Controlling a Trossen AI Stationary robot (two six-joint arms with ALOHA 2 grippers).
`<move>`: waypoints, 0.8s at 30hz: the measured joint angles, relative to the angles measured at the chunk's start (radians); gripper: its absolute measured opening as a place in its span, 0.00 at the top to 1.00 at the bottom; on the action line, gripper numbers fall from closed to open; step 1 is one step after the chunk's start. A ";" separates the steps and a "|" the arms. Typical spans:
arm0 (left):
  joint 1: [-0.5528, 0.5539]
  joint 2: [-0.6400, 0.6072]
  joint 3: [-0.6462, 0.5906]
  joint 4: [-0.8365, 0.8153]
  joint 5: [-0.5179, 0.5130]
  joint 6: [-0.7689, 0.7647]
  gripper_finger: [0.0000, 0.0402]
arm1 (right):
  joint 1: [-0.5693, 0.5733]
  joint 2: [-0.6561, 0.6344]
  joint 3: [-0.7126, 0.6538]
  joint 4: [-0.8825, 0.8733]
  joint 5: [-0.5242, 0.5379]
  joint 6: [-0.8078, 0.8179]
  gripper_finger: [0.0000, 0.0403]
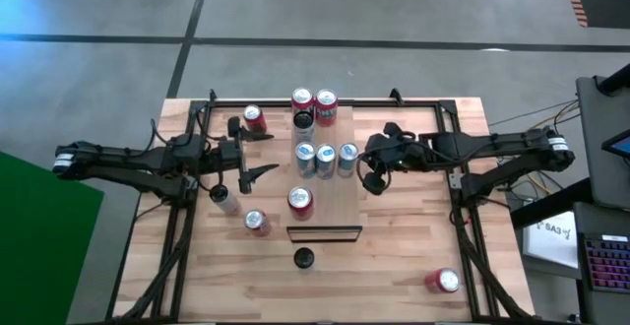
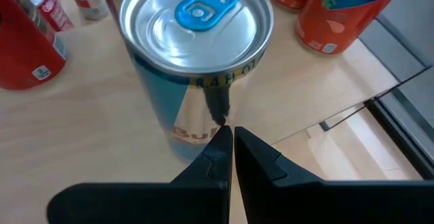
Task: Place canned beverage on shelf
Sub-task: Put the blue soda can on the shelf aligned with the other blue soda cans
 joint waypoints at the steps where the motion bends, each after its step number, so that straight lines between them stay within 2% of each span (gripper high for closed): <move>1: 0.000 0.000 0.000 0.000 0.000 0.000 0.22 | 0.000 0.001 0.000 0.000 -0.010 -0.001 0.98; 24: 0.000 0.000 0.000 0.001 0.000 0.000 0.22 | 0.000 0.002 0.000 0.026 -0.021 -0.025 0.98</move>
